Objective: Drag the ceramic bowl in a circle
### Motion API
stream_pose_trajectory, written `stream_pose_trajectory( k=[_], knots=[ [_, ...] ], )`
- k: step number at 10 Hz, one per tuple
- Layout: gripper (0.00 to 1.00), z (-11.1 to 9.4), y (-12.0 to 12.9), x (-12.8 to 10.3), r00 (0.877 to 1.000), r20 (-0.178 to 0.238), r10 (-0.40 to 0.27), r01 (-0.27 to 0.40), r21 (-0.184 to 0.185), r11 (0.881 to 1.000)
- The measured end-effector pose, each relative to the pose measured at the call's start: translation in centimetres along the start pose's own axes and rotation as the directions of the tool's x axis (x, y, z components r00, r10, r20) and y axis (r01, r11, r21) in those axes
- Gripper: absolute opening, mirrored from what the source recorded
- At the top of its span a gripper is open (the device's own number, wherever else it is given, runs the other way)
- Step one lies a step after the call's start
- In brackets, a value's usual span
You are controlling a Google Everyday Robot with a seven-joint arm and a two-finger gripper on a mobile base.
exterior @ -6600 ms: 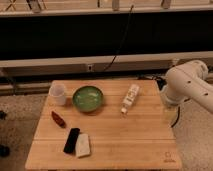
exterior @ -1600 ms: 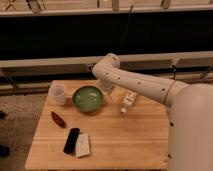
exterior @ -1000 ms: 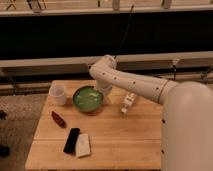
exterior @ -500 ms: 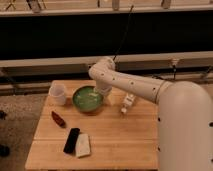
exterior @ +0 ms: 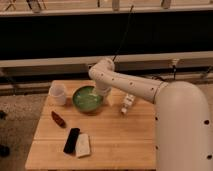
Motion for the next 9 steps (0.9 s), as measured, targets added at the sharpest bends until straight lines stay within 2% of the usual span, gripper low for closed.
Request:
stream_pose_trajectory(
  k=[9],
  knots=[
    [0.80,1.5,-0.1,0.5,0.999,0.040,-0.018,0.018,-0.002,1.000]
  ],
)
